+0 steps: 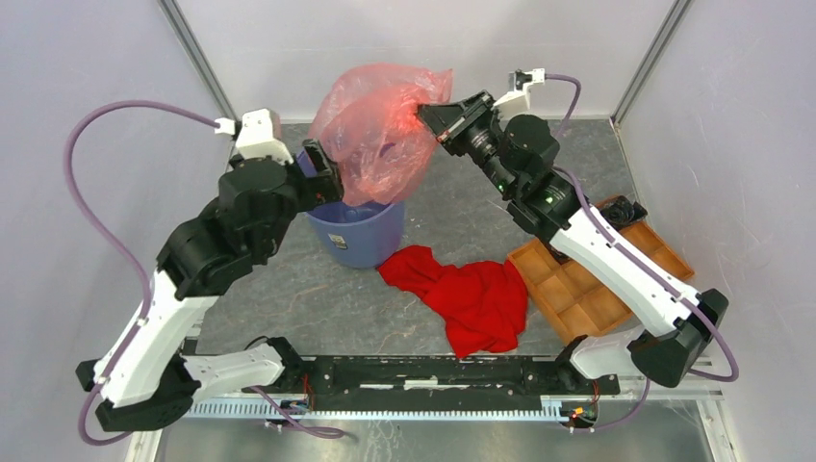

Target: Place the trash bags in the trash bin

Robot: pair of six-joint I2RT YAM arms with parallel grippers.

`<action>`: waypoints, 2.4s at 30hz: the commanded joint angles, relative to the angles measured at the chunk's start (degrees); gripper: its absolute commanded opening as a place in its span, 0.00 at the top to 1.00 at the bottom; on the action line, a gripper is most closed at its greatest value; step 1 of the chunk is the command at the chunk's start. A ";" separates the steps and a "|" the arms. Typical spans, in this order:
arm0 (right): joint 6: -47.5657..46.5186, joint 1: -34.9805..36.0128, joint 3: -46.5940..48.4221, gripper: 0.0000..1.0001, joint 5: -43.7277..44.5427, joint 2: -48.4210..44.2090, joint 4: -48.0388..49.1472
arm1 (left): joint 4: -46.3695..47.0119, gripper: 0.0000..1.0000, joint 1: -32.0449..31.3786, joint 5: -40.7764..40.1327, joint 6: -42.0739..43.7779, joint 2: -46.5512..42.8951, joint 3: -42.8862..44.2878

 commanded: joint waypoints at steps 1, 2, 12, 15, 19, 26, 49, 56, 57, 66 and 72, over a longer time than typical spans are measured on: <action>-1.53 -2.54 -1.05 1.00 -15.52 2.57 -2.33 | 1.31 0.02 -0.15 -1.02 2.34 1.78 6.43; -1.91 -3.06 -0.53 1.00 -18.36 3.53 -1.24 | 2.06 0.03 -0.15 -1.64 3.08 1.63 6.45; -7.35 -2.94 1.67 0.99 -55.92 13.09 22.23 | 8.07 0.17 -0.15 -1.37 8.49 2.84 7.20; -19.95 -2.92 3.43 0.99 -56.22 13.43 10.18 | 8.68 0.11 -0.15 -2.06 9.48 2.03 7.39; -32.69 -2.58 3.68 0.99 -60.37 13.88 -0.85 | 6.87 0.04 -0.14 -1.01 11.30 5.52 12.39; -45.75 -0.42 1.47 1.00 -61.01 11.38 -8.90 | 5.15 0.03 0.32 -0.31 16.16 18.77 24.60; -29.14 -0.73 -1.08 1.00 -48.39 11.48 18.25 | 10.14 0.47 23.26 32.86 8.88 25.52 -6.19; -19.00 -3.93 -4.95 1.00 -41.73 15.75 27.91 | 15.86 0.50 26.84 38.34 5.94 24.58 -13.17; -19.15 -4.01 -4.30 1.00 -41.58 16.77 27.22 | 15.86 0.50 27.37 38.62 5.84 24.59 -12.67; -24.69 -4.82 1.05 1.00 -36.22 19.75 17.59 | 15.69 0.28 32.80 48.59 1.58 21.56 -5.85; -25.49 -4.77 0.41 1.00 -35.01 18.56 16.63 | 11.95 0.04 34.65 46.01 2.23 16.10 -1.79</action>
